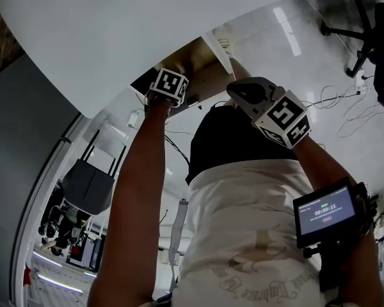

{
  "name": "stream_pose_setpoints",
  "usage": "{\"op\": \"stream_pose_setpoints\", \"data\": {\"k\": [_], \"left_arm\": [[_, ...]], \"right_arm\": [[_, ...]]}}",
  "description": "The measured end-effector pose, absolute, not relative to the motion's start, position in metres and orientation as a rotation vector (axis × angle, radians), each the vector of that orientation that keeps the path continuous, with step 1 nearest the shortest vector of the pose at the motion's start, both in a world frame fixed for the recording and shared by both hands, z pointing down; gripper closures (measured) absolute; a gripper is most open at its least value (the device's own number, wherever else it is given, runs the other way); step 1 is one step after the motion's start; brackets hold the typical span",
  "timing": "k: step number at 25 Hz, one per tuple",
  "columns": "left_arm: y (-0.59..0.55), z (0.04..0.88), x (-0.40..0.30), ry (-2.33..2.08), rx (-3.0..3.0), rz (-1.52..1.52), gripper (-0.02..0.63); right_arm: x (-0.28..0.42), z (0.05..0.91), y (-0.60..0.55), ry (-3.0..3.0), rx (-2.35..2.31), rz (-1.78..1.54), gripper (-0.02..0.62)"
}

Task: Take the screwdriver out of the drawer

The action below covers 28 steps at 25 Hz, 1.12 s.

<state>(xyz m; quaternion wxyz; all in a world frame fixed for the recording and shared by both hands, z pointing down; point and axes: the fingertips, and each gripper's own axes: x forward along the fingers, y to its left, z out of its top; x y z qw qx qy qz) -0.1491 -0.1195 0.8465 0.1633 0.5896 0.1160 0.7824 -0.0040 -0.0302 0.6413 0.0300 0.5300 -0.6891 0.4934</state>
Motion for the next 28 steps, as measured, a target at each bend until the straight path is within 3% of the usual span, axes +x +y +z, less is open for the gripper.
{"op": "stream_pose_setpoints", "data": {"k": [28], "left_arm": [[-0.112,0.803,-0.088,0.485,2.078,2.148,0.508]], "right_arm": [[0.001,0.635,-0.033,-2.147,1.647,1.454,0.572]]}}
